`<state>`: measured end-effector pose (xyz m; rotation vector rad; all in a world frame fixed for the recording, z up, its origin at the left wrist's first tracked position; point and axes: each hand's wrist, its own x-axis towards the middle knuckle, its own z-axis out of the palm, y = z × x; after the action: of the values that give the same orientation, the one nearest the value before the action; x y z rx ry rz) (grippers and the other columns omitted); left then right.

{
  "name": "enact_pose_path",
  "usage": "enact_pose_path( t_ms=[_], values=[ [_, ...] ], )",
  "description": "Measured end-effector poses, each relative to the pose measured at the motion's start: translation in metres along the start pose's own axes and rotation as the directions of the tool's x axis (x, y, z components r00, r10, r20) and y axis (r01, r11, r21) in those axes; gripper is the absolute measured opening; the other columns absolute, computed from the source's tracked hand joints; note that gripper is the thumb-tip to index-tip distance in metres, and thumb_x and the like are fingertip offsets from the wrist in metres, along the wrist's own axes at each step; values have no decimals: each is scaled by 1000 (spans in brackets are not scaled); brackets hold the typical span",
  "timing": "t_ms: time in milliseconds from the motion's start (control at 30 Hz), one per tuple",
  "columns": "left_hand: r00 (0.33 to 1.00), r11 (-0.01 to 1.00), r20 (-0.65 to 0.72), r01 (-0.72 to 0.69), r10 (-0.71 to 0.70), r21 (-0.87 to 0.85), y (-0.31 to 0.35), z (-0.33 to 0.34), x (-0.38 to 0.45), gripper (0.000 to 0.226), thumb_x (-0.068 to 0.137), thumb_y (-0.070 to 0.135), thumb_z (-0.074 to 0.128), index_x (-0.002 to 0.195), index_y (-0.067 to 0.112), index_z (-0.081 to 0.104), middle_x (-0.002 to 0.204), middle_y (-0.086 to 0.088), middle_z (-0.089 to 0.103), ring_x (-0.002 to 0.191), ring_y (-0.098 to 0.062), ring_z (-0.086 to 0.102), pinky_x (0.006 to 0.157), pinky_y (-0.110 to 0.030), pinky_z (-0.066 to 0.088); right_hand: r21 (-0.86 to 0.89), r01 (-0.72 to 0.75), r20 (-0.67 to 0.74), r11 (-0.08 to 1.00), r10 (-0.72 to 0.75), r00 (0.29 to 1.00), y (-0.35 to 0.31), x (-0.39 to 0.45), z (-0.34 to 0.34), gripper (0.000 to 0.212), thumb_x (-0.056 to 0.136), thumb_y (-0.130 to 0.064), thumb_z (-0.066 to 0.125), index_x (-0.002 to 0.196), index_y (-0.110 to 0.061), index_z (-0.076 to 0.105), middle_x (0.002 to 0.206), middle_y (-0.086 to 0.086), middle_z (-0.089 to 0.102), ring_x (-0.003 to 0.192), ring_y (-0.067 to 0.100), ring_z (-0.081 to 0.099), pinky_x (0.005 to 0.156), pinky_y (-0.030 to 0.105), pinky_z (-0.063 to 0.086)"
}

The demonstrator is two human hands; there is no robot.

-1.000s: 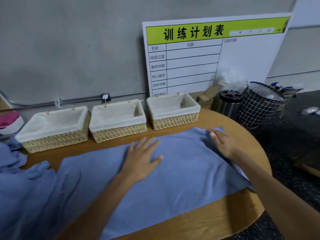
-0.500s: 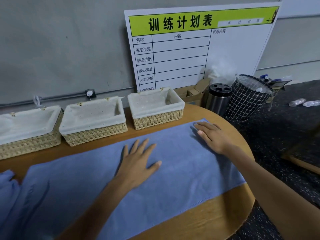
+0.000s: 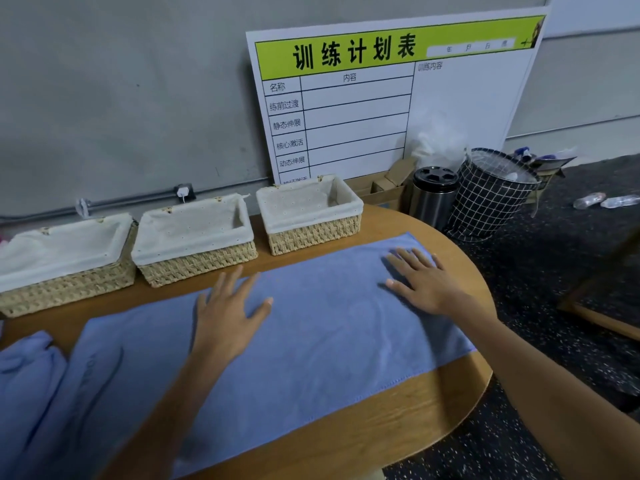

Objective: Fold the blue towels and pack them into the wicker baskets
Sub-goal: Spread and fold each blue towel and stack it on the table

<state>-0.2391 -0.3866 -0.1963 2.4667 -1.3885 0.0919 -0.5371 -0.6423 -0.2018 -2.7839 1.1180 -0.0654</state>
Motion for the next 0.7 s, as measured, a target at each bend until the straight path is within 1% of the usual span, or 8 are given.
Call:
enact_pose_path(
  t_ms=[67, 100, 200, 367, 500, 600, 633, 700],
  values=[
    [995, 996, 74, 61, -66, 59, -23, -1, -7, 71, 92, 73, 36, 154, 40, 31, 168, 6, 11, 154, -23, 8, 119, -59, 15, 39, 59, -44, 998, -57, 997, -33, 5, -1, 97, 74, -87, -9, 157, -40, 8, 166, -11, 0, 154, 16, -4, 122, 47, 0],
    [988, 992, 130, 69, -82, 104, -30, 0, -12, 70, 92, 73, 35, 155, 42, 27, 168, 7, 8, 155, -23, 5, 119, -60, 13, 77, 94, -31, 993, -92, 995, -53, 8, -1, 89, 79, -83, -3, 157, -41, 8, 166, -12, 0, 153, 15, -4, 123, 46, -1],
    [962, 990, 251, 83, -109, 113, -39, 6, -23, 73, 92, 77, 28, 157, 45, 15, 168, 11, -2, 155, -21, -3, 120, -61, 6, 121, 160, 52, 980, -167, 985, -94, 12, 15, 84, 80, -80, 4, 156, -44, 7, 166, -15, -2, 153, 15, -6, 123, 45, -2],
    [963, 994, 248, 87, -101, 67, -52, -3, -27, 74, 93, 76, 25, 157, 44, 10, 168, 11, -5, 155, -21, -5, 120, -62, 4, 73, 128, 80, 989, -134, 988, -95, 12, 24, 69, 94, -72, 15, 156, -45, 8, 165, -17, -3, 153, 13, -5, 123, 44, -1],
    [960, 994, 261, 85, -99, 62, -63, -5, -32, 73, 93, 76, 23, 157, 44, 10, 168, 11, -7, 155, -21, -8, 120, -62, 0, 58, 121, 75, 991, -125, 989, -96, 10, 25, 83, 81, -83, 1, 156, -47, 5, 165, -18, -4, 153, 12, -5, 123, 44, 0],
    [964, 996, 251, 81, -86, 28, -60, -6, -33, 67, 97, 72, 25, 157, 44, 16, 168, 12, -1, 155, -21, -3, 120, -58, 0, 62, 104, 78, 993, -108, 991, -97, 9, 23, 92, 74, -89, -7, 155, -48, 4, 164, -19, -5, 153, 11, -6, 123, 42, 0],
    [973, 997, 217, 78, -76, 1, -60, -7, -32, 63, 98, 69, 28, 156, 43, 22, 167, 12, 6, 154, -19, 3, 121, -56, 4, 56, 99, 83, 994, -104, 991, -97, 9, 22, 95, 72, -91, -8, 155, -48, 5, 164, -20, -4, 153, 10, -5, 123, 42, 1],
    [993, 992, 84, 87, -79, -92, -72, -15, -24, 52, 102, 57, 37, 149, 36, 42, 161, 10, 29, 148, -18, 25, 117, -50, 21, 45, 105, 73, 993, -108, 991, -98, 11, 19, 96, 72, -91, -4, 155, -46, 14, 164, -19, 6, 153, 11, 4, 123, 42, 8]
  ],
)
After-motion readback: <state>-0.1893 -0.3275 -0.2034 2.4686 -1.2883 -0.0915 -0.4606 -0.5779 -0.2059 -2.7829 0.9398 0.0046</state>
